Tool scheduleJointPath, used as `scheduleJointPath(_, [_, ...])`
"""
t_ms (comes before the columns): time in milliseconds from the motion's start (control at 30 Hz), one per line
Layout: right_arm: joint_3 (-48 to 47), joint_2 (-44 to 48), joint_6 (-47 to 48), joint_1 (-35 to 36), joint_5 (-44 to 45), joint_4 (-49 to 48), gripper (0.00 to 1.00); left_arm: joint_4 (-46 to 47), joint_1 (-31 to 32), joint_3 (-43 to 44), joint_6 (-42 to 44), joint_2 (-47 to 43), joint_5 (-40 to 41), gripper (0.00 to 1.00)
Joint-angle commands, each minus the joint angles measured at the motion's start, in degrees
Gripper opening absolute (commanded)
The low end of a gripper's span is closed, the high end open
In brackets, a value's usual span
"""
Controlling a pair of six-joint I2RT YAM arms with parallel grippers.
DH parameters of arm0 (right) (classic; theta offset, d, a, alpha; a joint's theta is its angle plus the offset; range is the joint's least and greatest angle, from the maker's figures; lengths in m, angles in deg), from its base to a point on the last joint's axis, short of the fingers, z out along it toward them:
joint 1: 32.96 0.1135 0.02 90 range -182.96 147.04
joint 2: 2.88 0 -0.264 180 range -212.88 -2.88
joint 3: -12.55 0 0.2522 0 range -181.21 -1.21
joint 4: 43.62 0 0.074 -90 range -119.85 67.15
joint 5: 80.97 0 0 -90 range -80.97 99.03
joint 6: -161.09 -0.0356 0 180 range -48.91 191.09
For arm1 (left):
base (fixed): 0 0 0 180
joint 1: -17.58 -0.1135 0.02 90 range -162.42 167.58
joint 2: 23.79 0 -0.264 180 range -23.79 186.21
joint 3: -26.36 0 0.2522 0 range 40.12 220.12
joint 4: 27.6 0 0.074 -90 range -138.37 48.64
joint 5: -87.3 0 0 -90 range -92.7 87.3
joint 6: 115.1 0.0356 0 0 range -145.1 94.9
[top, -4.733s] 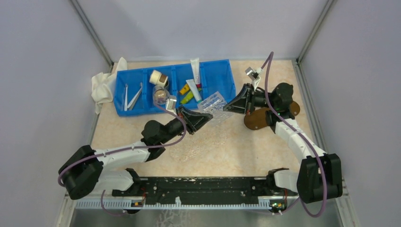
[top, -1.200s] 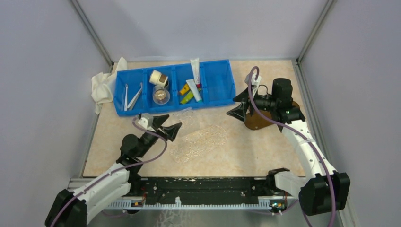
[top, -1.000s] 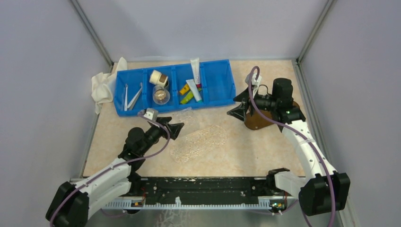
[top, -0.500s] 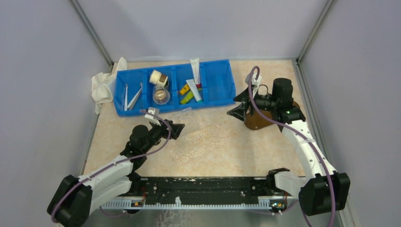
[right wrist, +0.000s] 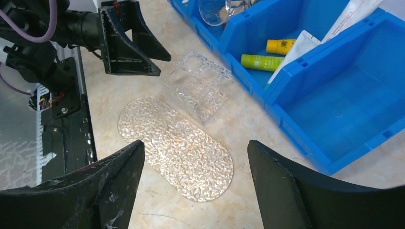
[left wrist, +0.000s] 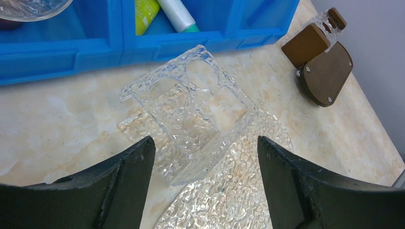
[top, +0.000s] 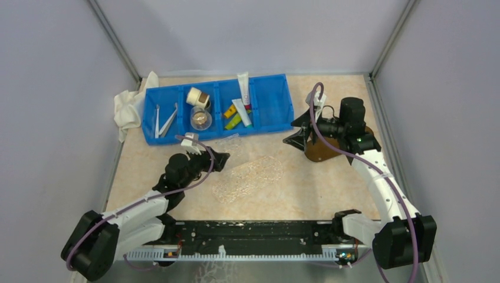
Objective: Prepare toiletry sets of a toothbrush and toothpaste on the tray
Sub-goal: Place the toothpaste holder at the center of the board.
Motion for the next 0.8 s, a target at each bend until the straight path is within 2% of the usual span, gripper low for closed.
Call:
scheduleJointPath(0, [-0.33,1.63,0.97,-0.38,-0.47,-1.76,0.79,-0.37,-0.06,2.71,-3.04,1.55,3.08,0.83])
scheduleJointPath(400, [-0.42,1.44,0.96,-0.38,-0.36,-1.71,0.79,-9.30,-0.06,9.89,-7.42,7.61,12.82,0.79])
scheduleJointPath(633, [-0.37,1.58,0.94,-0.38,-0.37,-1.63,0.79,-13.45,-0.06,15.00,-8.97,13.73,10.47,0.55])
scheduleJointPath(767, [-0.51,1.60,0.90,-0.40,-0.35,-1.67,0.79,-14.57,-0.02,15.99,-9.60,15.52,8.48,0.48])
